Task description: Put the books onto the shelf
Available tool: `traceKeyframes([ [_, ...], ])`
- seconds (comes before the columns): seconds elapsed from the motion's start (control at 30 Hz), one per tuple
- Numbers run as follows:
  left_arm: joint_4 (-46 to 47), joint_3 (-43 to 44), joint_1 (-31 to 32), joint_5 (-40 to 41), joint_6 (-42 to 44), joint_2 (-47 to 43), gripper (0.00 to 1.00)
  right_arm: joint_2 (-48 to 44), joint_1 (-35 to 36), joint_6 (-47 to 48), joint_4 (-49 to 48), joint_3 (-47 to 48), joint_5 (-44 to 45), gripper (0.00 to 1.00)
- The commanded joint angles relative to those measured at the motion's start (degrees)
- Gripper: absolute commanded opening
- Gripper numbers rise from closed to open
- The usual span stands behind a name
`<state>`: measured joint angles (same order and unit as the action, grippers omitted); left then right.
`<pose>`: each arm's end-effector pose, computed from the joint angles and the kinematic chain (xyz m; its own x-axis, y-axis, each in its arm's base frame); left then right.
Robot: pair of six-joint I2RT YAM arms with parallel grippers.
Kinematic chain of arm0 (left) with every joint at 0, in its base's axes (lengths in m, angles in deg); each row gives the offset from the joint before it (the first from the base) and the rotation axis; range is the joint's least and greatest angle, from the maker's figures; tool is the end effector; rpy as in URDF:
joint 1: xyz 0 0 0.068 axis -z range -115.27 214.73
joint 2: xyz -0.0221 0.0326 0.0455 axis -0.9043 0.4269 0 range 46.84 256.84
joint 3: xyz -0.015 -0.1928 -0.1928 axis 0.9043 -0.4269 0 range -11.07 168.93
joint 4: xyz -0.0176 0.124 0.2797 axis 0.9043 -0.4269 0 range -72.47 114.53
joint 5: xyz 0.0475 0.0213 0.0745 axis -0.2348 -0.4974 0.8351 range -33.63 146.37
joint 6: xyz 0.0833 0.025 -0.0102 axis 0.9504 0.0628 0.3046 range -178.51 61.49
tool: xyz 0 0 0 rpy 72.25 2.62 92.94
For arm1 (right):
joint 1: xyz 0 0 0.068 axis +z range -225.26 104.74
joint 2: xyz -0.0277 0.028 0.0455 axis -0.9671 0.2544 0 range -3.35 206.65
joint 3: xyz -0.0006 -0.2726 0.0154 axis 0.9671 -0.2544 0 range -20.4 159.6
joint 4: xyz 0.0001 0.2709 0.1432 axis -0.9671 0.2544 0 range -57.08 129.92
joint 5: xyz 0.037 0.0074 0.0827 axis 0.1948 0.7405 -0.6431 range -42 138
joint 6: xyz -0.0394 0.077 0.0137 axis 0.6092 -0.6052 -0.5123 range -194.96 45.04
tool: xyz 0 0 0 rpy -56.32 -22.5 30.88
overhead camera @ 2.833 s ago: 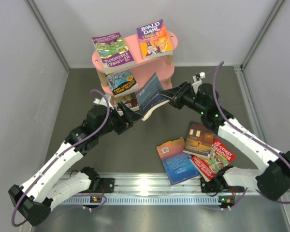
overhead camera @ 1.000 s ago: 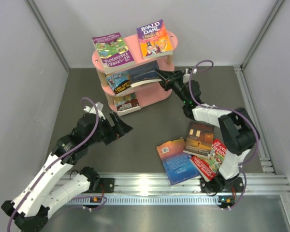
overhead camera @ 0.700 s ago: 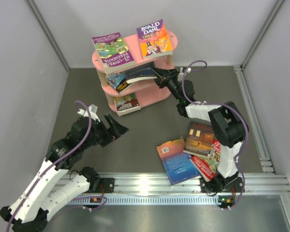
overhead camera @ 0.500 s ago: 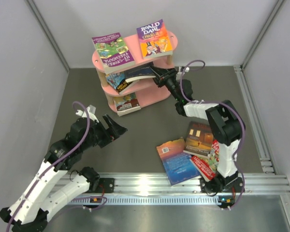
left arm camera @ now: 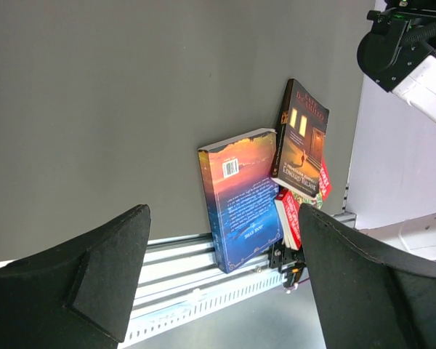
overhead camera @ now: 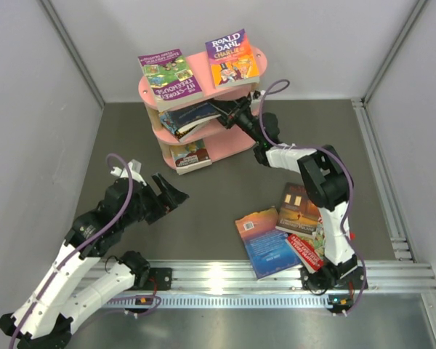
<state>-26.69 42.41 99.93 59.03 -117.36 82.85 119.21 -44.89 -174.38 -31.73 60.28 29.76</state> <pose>0.1601 -0.1084 0.3296 -0.7007 -0.5519 -0.4521 -0.1070 0.7078 -0.6982 0.4676 0.3023 0.2428 -0.7741 0.6323 0.0314 -0.2101 -0.3033 0.9294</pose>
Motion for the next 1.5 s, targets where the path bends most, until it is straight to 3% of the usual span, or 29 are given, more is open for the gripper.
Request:
traceKeyframes([
  [0.0, 0.0, 2.1, 0.1, 1.4, -0.8, -0.8, 0.87, 0.0, 1.8, 2.6, -4.1, 4.2, -7.6, 0.00],
  [0.33, 0.9, 1.1, 0.1, 1.3, -1.6, -0.7, 0.87, 0.2, 4.2, 10.8, 9.0, 6.0, -12.1, 0.02],
  [0.37, 1.0, 1.1, 0.1, 1.3, -1.8, -0.7, 0.87, 0.0, 4.3, 11.5, 10.5, 5.9, -12.1, 0.26],
  [0.47, 0.9, 1.0, 0.1, 1.5, -2.0, -0.8, 0.86, -1.6, 4.2, 13.4, 12.2, 4.4, -11.5, 0.67],
  [0.57, 0.9, 1.0, 0.1, 1.7, -2.0, -0.9, 0.86, -3.9, 4.0, 14.4, 12.1, 1.9, -11.5, 0.76],
  [0.7, 0.8, 0.7, 0.1, 1.8, -2.0, -1.4, 0.86, -6.7, 2.9, 13.6, 8.0, -1.8, -12.2, 0.82],
  [0.87, 1.4, 0.1, 0.1, 1.5, -2.2, -1.3, 0.86, -12.5, 1.7, 18.8, 14.3, -5.8, -14.2, 0.87],
  [0.97, 1.9, -0.3, 0.1, 1.0, -2.5, -1.3, 0.86, -16.1, 0.7, 23.6, 22.2, -7.3, -14.4, 0.93],
  [1.03, 2.3, -0.9, 0.1, 0.9, -2.8, -1.3, 0.86, -17.5, 0.4, 28.6, 33.4, -6.1, -13.1, 0.93],
  [1.2, 3.6, -1.7, 0.1, -0.2, -3.1, -1.0, 0.85, -21.4, -0.1, 36.7, 47.0, -3.3, -8.2, 0.95],
  [1.23, 3.6, -1.7, 0.1, -0.3, -3.1, -0.9, 0.85, -22.0, -0.3, 37.4, 47.2, -3.9, -7.5, 0.93],
  [1.3, 3.6, -1.8, 0.1, -0.4, -3.2, -1.0, 0.85, -24.3, -1.0, 37.0, 45.7, -5.5, -5.6, 0.78],
  [1.33, 3.6, -2.0, 0.1, -0.5, -3.4, -1.2, 0.84, -25.5, -1.2, 35.9, 44.5, -7.5, -4.9, 0.56],
  [1.43, 3.9, -2.5, 0.1, -0.7, -3.6, -1.4, 0.84, -26.1, -2.2, 32.8, 39.6, -10.2, -2.5, 0.08],
  [1.47, 4.1, -2.6, 0.1, -1.0, -3.6, -1.2, 0.83, -25.9, -2.3, 32.2, 38.7, -10.3, -1.9, 0.03],
])
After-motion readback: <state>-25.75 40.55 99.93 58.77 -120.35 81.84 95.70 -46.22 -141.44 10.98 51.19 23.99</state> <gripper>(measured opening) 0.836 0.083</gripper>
